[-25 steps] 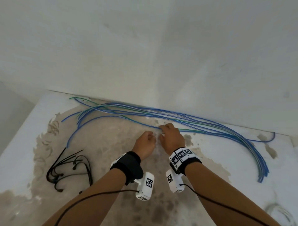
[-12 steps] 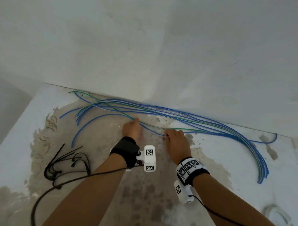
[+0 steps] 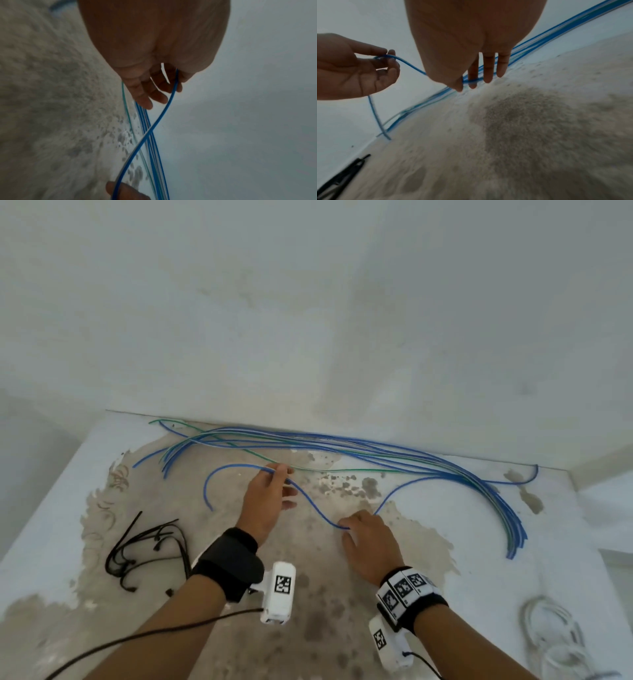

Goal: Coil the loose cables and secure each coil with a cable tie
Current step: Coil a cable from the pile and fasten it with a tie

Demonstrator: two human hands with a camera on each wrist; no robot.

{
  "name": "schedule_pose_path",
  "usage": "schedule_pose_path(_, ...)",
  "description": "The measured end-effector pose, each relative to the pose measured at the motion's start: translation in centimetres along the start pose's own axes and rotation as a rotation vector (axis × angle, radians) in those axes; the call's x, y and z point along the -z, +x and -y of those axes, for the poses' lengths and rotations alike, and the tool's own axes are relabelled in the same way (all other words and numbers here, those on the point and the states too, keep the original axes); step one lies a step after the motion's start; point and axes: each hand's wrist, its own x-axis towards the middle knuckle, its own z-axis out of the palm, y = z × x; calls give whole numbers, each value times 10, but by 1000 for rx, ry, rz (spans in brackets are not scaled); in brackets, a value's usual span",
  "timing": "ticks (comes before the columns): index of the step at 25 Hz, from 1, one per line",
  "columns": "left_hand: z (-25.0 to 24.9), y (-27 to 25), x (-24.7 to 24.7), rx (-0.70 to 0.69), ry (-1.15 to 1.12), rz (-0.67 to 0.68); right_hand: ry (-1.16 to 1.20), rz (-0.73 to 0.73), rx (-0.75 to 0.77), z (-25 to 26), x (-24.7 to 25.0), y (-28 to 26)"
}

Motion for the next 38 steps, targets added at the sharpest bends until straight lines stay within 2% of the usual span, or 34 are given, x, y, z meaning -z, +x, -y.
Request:
schedule_pose_path(2,0,-26,-6,-88,216,110,142,-119,-22,9,9,-22)
schedule_pose_path(4,1,-53,-18,-209,430,227,491,-230,-46,30,31,-39)
schedule_pose_path(6,2,-81,-31,-373,603,366,832,-121,-65,53,61,-54)
schedule_pose_path(8,4,-102,-40,-530,714,490,901,2,-70,61,79,-64)
schedule_pose_path(10,3,-121,-43,-529,817,599,846,-17,-76,60,87,-73)
schedule_pose_path(12,2,-140,-40,-422,952,692,921,-141,-69,52,92,-76)
schedule_pose_path(13,1,-150,-38,-341,979,718,890,-209,-10,47,96,-77)
schedule_pose_path(15,1,-165,-30,-235,946,714,619,-215,134,37,105,-78)
schedule_pose_path(17,-3,-172,-17,-242,878,661,308,-122,217,29,109,-76)
schedule_pose_path(18,-6,-174,-11,-264,830,621,247,-70,220,26,110,-77)
schedule_pose_path(21,-14,-172,8,-292,576,475,366,153,140,26,106,-96)
schedule_pose_path(23,-21,-170,18,-347,520,444,352,212,156,30,95,-108)
schedule_pose_path(27,-34,-167,35,-448,592,568,416,86,155,54,78,-109)
schedule_pose_path(29,-41,-167,43,-516,579,568,388,110,91,62,76,-109)
schedule_pose_path(31,-42,-164,55,-517,507,537,363,119,35,67,70,-114)
schedule_pose_path(33,-35,-154,65,-469,457,494,420,67,-5,73,64,-120)
schedule_pose_path(35,-22,-142,64,-375,467,470,596,-73,-50,84,58,-124)
schedule_pose_path(38,-2,-138,44,-165,440,551,874,-231,-129,97,54,-126)
